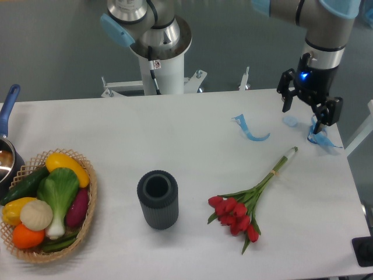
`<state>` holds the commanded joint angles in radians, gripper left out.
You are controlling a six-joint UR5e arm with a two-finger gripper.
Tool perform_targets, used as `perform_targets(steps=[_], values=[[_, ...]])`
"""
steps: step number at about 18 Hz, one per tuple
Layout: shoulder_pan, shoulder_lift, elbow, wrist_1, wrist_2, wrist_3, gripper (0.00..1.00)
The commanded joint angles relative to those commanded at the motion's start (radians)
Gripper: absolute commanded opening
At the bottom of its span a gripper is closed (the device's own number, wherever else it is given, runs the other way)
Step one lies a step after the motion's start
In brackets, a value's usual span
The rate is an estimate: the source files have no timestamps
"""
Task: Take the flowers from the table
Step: 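Move the open gripper over the green stems of the red tulips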
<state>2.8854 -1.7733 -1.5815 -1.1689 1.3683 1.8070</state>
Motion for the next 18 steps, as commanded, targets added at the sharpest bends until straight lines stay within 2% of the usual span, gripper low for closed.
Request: perform_targets(steps=[7,14,18], values=[[-0.008,0.012,-0.043,0.025,0.005,0.014,1.00],[-0.006,0.006,-0.164,0.162,0.003,0.012,1.00],[-0.009,-0.005,-0.204,0.170,0.002,-0.002,1.00]])
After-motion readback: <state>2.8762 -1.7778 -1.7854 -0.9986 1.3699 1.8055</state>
